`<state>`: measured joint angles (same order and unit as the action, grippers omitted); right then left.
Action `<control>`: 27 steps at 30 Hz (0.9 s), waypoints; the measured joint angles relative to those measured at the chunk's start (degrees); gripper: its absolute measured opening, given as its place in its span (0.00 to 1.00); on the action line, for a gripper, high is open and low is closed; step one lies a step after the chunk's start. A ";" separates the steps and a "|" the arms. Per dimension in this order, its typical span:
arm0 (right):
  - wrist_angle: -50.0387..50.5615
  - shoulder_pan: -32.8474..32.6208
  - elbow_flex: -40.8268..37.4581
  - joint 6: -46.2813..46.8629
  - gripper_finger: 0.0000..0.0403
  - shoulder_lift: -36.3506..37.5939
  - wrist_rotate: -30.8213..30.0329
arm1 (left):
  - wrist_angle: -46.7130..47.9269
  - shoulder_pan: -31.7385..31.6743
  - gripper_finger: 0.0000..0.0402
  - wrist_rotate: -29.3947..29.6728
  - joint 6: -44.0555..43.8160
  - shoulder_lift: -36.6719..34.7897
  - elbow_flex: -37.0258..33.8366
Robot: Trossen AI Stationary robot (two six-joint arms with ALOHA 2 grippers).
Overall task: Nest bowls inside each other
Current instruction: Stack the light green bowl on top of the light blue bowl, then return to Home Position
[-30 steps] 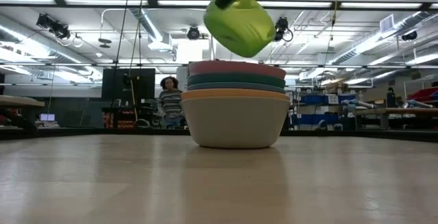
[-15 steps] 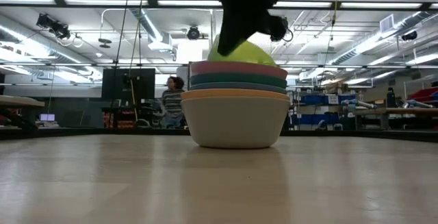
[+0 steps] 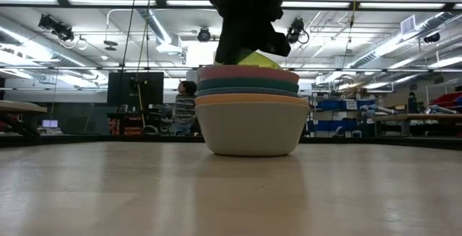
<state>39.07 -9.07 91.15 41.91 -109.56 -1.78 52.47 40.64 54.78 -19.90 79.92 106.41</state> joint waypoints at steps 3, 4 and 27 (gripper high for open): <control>0.03 -0.05 0.00 0.49 0.25 0.00 -0.41 | 0.08 0.00 0.71 -0.02 -0.29 0.00 -0.21; 0.11 -0.05 0.00 0.57 0.28 0.00 -0.81 | 0.15 0.00 0.71 0.00 -0.59 0.00 -0.49; 1.17 -5.34 16.23 -21.86 0.30 4.24 -14.73 | 11.69 3.27 0.71 6.99 -11.84 -7.07 -7.96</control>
<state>40.24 -14.41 107.38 20.05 -105.32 -16.51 64.17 43.92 61.78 -31.74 72.85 98.45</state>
